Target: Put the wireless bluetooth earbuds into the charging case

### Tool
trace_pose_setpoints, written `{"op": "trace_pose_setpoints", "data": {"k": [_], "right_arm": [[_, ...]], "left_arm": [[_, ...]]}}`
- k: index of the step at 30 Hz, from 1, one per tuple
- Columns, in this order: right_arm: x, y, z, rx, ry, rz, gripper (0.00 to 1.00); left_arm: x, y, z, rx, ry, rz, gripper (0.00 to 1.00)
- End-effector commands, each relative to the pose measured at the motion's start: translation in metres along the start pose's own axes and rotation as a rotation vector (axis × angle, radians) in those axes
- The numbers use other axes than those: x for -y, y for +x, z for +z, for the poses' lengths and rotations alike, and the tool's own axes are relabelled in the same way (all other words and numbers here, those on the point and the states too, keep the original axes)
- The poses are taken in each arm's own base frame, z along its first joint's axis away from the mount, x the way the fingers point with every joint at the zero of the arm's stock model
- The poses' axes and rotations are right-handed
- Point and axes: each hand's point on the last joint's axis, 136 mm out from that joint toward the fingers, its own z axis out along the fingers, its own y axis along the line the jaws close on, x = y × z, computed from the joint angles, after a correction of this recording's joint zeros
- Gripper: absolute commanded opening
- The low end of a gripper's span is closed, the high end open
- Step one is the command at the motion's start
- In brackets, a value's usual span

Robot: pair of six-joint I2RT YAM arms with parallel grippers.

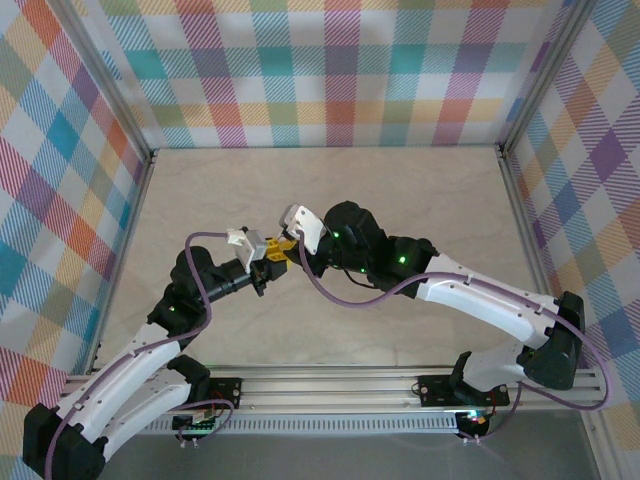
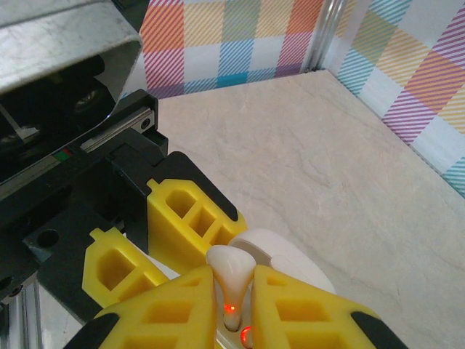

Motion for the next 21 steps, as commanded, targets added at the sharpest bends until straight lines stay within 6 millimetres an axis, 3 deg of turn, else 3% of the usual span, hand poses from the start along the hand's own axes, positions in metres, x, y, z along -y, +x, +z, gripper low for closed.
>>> {"op": "trace_pose_setpoints", "data": {"k": [1, 21], "right_arm": [[-0.002, 0.018, 0.007, -0.058, -0.008, -0.010, 0.18], [-0.003, 0.007, -0.010, -0.002, -0.011, 0.005, 0.33]], "left_arm": [[0.013, -0.043, -0.007, 0.126, 0.045, 0.088, 0.00], [0.012, -0.042, -0.004, 0.093, 0.044, 0.076, 0.00]]}}
